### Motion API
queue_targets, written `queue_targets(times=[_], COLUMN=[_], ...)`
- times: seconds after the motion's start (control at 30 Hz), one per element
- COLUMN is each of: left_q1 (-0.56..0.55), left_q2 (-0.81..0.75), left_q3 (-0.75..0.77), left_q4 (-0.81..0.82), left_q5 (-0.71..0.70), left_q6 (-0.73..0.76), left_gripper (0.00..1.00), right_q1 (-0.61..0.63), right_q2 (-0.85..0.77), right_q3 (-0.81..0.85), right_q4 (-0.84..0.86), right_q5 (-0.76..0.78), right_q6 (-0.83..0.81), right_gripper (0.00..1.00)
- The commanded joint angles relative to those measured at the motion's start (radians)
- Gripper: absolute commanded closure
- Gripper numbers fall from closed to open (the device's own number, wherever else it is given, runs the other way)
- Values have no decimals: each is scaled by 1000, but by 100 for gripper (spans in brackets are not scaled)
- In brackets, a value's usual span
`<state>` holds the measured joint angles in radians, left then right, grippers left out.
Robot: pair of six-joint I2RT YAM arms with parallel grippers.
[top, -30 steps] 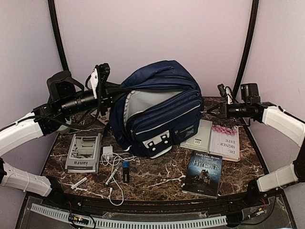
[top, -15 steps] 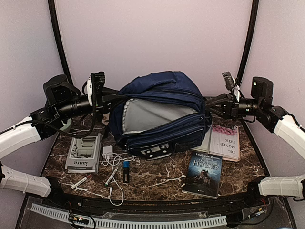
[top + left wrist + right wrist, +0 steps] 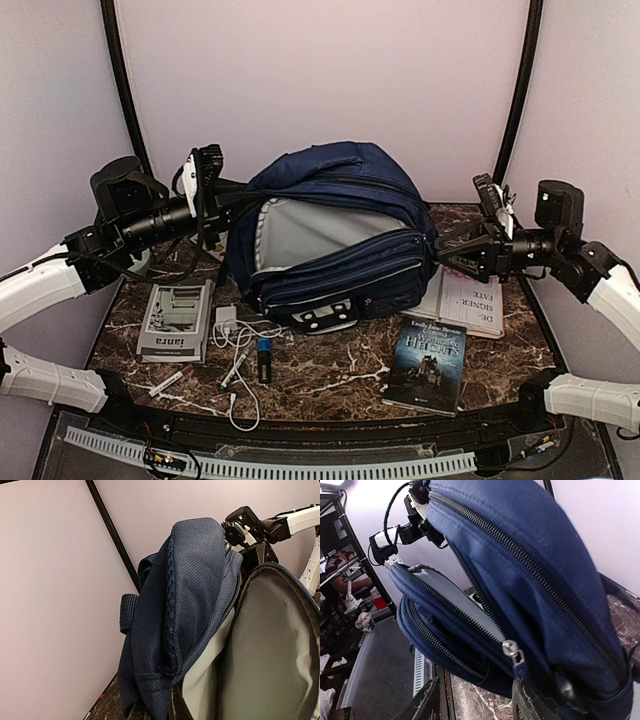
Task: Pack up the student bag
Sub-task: Pick up the second largest pocket of the bag from the student bag.
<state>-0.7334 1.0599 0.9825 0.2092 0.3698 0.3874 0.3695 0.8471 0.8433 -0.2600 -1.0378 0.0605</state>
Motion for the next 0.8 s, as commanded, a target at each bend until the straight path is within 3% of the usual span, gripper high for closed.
queue_targets(times=[0.0,0.13,0.27,0.43,0.77], left_q1=[5,5,6,5,6], left_q2=[-12,-18,-19,-26,-23], left_q3=[34,23,28,24,20], left_q4=[90,109,91,86,84], left_q5=[-69,-1,13,19,21], left_q6=[-19,-17,-20,-18,-13], left_gripper=[100,100,100,100,100], right_q1=[88,123,123,123,123], right_q2=[-11,-29,-26,9,59], right_q3=[-20,4,40,82,77], right_q4=[12,-23,-53,-63,-117], right_q5=[102,272,302,430,392], right_q6=[49,-27,-138,-224,-246], right_gripper=[51,51,51,60,63])
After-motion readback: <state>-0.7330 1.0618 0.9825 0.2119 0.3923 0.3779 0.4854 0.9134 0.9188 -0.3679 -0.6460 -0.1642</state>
